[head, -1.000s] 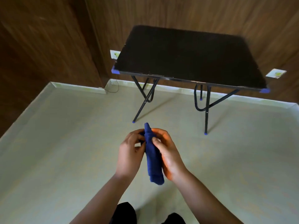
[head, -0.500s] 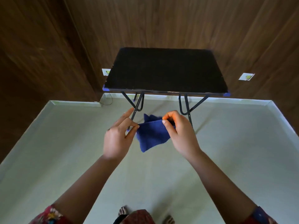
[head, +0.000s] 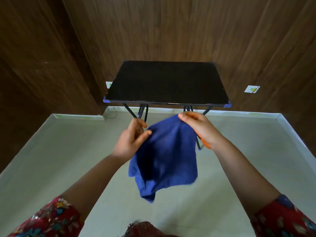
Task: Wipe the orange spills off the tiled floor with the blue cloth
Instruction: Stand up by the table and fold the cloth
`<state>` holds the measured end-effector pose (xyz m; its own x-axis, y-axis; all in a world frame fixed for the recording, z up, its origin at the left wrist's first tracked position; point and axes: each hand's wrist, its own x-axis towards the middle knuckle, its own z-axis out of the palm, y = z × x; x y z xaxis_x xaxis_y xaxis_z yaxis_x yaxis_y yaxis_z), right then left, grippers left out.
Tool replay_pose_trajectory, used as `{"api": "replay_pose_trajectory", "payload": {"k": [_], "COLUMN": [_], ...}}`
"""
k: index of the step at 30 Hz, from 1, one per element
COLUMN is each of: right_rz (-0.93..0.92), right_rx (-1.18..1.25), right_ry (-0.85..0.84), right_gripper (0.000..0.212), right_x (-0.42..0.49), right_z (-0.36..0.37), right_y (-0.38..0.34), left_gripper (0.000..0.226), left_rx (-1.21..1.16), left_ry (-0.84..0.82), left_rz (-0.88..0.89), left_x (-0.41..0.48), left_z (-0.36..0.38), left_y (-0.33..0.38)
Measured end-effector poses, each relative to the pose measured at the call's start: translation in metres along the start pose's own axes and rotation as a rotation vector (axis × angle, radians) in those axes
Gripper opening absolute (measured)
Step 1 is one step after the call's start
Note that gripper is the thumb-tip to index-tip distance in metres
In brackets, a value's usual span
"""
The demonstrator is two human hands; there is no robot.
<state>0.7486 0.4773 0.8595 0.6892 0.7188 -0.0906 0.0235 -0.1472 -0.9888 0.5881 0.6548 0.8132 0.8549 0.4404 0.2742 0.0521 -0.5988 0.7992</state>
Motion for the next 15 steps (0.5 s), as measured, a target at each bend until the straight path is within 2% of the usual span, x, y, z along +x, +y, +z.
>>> {"api": "replay_pose_trajectory", "payload": {"k": [2,4,6,9,12,14,15], "right_rz": [0.0,0.013,0.02,-0.016,0.015,0.019,0.013], "right_rx": [0.228,0.284,0.171,-0.057,-0.072,0.038,0.104], "right_ry": [0.066,0.08,0.094,0.056,-0.036,-0.016,0.019], "right_gripper": [0.018,0.018,0.019,0.024,0.018,0.016,0.016], "right_x": [0.001,0.004,0.006,0.011,0.016,0.024,0.026], "right_z": [-0.007,-0.015,-0.017,-0.012,-0.006,-0.007,-0.009], "right_y": [-0.002,-0.004,-0.005,-0.002,-0.005,-0.012,-0.016], "left_gripper": [0.025,0.03,0.043,0.056,0.037,0.011,0.008], "left_rx": [0.135,0.199,0.03,-0.203,-0.203,-0.064,0.065], "left_ry": [-0.134,-0.245,-0.267,-0.237,-0.222,-0.253,-0.297], "left_rz": [-0.017,-0.086,-0.159,-0.148,-0.128,-0.149,-0.152], "left_x": [-0.014,-0.026,-0.029,-0.005,0.029,0.052,0.059], "left_z": [0.009,0.02,0.035,0.066,0.093,0.105,0.108], "left_y": [-0.021,-0.036,-0.034,-0.012,0.007,-0.001,-0.012]}}
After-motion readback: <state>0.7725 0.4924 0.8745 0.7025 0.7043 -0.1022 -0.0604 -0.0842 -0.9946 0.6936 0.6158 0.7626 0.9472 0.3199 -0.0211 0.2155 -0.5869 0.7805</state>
